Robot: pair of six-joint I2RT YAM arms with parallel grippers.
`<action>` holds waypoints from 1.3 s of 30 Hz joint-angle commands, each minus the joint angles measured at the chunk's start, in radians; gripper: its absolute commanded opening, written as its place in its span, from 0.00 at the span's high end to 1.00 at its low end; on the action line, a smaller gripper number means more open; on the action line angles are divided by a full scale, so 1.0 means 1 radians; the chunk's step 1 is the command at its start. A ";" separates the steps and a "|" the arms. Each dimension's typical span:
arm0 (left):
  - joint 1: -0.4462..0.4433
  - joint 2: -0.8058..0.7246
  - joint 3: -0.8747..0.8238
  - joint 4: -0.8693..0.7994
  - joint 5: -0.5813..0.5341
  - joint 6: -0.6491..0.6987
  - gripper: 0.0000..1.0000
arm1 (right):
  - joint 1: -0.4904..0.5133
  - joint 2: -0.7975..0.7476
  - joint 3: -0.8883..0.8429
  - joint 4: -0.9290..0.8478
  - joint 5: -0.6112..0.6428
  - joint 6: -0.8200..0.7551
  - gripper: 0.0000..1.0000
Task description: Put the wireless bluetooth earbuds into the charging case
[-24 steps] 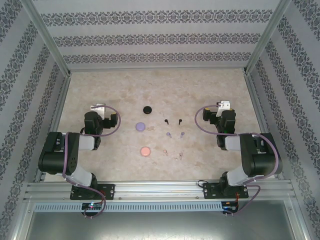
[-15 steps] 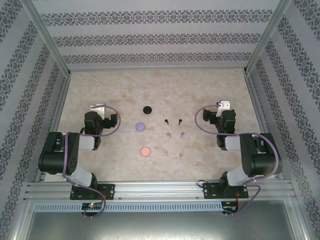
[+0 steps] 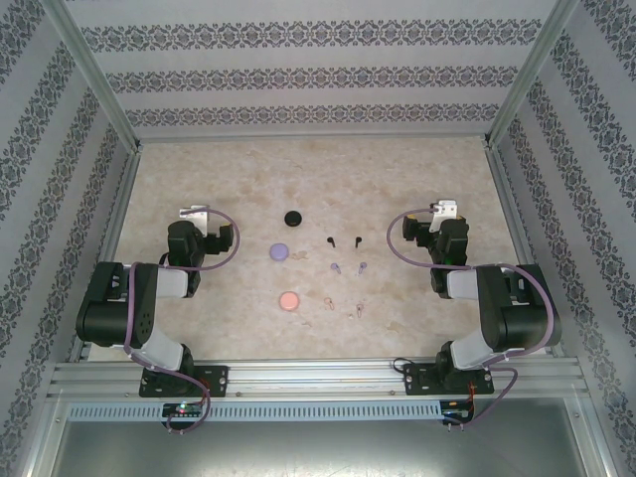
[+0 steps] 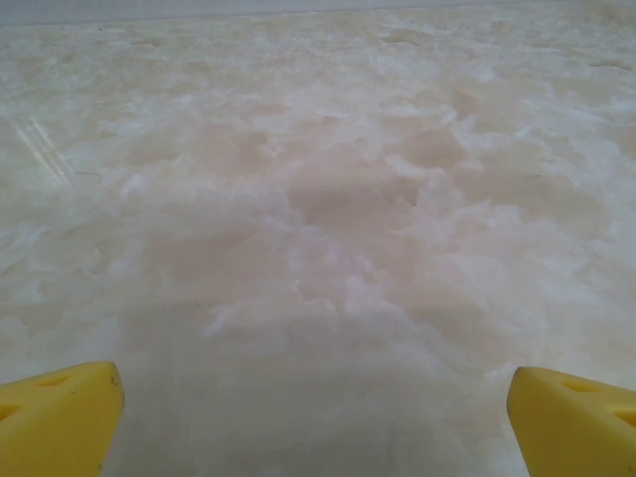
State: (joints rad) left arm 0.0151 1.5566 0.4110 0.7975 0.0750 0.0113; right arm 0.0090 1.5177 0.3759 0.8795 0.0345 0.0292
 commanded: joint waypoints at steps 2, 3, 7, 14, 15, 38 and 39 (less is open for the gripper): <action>0.003 0.005 0.013 0.015 -0.004 -0.016 0.01 | -0.001 -0.013 0.007 0.018 -0.022 0.002 0.02; 0.004 0.004 0.010 0.016 -0.004 -0.015 0.00 | 0.001 -0.023 0.002 0.023 -0.012 0.005 0.02; 0.002 -0.059 0.039 -0.082 -0.055 -0.033 0.01 | 0.036 -0.179 -0.013 -0.081 0.102 -0.005 0.02; 0.000 -0.173 0.182 -0.454 -0.084 -0.103 0.01 | 0.033 -0.484 0.157 -0.690 0.124 0.389 0.02; -0.001 -0.184 0.218 -0.514 -0.077 -0.131 0.01 | 0.026 -0.502 0.184 -0.743 0.096 0.454 0.02; -0.078 -0.473 0.308 -1.125 0.023 -0.774 0.01 | 0.819 -0.077 0.657 -1.448 -0.081 0.738 0.18; -0.079 -0.469 0.312 -1.129 0.023 -0.780 0.01 | 0.856 -0.031 0.697 -1.470 -0.059 0.745 0.19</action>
State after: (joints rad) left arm -0.0532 1.0927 0.7269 -0.2745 0.1017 -0.6807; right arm 0.7891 1.4025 0.9825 -0.4725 -0.1043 0.6853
